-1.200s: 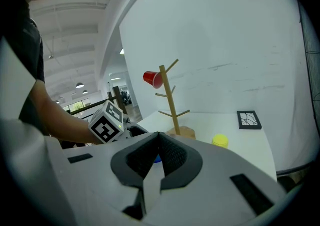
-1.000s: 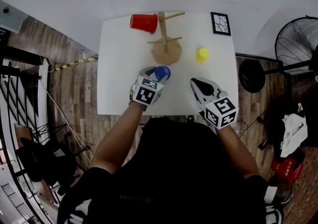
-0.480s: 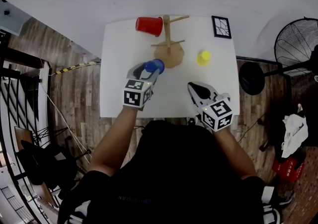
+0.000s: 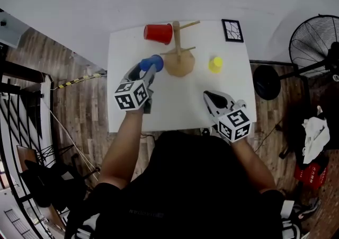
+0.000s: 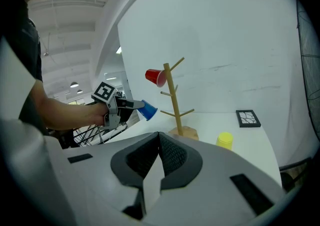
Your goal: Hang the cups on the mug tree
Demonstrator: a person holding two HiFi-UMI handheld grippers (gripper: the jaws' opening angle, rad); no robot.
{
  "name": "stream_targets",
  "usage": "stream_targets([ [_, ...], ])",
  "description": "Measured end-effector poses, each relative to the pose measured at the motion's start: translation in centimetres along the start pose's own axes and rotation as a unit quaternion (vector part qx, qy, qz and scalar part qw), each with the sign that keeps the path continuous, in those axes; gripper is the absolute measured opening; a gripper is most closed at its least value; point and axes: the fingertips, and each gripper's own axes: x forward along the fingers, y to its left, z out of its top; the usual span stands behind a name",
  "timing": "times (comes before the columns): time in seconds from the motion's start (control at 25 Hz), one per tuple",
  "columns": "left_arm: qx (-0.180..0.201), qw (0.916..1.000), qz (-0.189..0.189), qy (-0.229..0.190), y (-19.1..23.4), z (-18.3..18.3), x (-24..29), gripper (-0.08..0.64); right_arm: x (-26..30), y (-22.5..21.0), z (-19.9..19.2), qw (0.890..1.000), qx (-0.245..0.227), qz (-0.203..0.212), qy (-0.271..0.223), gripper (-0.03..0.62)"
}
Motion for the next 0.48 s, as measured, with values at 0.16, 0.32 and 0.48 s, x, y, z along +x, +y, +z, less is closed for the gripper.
stream_targets([
  [0.16,-0.04,0.9991,-0.011,-0.004,0.7,0.4,1.1,0.239,0.0,-0.1,-0.1,1.0,-0.001,-0.006,0.005,0.006],
  [0.32,-0.069,0.9974,-0.019,0.001,0.9,0.4,2.4,0.239,-0.4,-0.1,-0.1,1.0,-0.002,-0.011,0.006,0.006],
  [0.48,-0.078,0.9965,-0.03,0.007,0.3,0.2,3.7,0.239,-1.0,-0.6,-0.6,1.0,0.002,-0.022,0.01,0.006],
])
